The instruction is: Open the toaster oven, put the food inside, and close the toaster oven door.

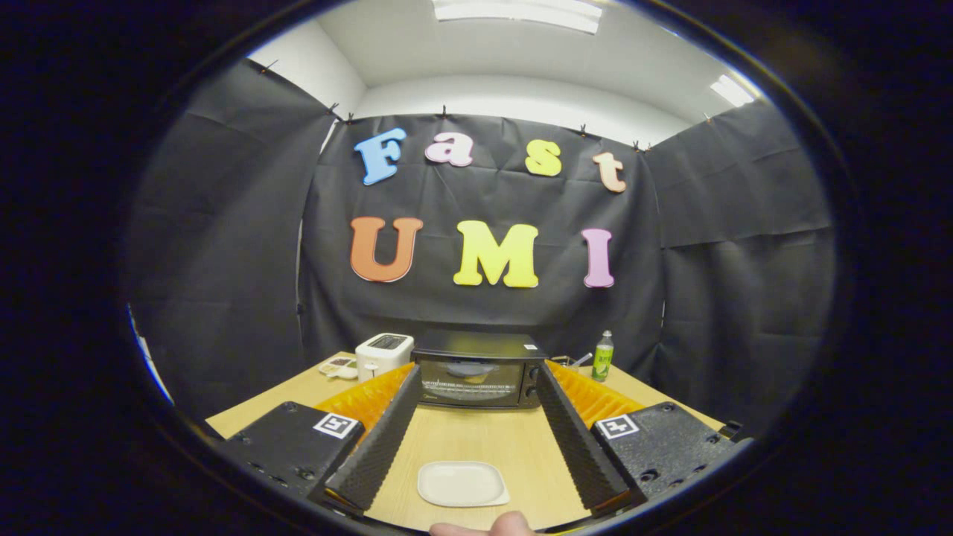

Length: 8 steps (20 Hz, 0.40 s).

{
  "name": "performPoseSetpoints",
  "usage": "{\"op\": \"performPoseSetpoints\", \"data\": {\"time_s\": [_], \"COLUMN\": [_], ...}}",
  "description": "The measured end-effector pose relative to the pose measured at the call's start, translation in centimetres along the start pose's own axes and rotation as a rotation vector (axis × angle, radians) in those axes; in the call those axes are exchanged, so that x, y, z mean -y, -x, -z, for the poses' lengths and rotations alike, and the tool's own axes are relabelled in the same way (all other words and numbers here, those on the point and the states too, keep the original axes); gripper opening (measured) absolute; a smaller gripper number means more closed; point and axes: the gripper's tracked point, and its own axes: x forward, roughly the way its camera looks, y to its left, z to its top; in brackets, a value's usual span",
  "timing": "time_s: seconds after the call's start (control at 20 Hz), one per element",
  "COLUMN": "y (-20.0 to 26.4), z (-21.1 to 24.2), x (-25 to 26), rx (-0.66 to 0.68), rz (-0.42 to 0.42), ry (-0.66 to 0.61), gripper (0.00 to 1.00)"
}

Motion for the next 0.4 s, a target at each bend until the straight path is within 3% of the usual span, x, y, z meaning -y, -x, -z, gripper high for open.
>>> {"op": "performPoseSetpoints", "data": {"time_s": [0.4], "y": [-0.68], "z": [-0.46], "x": [-0.93], "rx": [-0.008], "rz": [0.0], "ry": [-0.041], "gripper": [1.0]}}
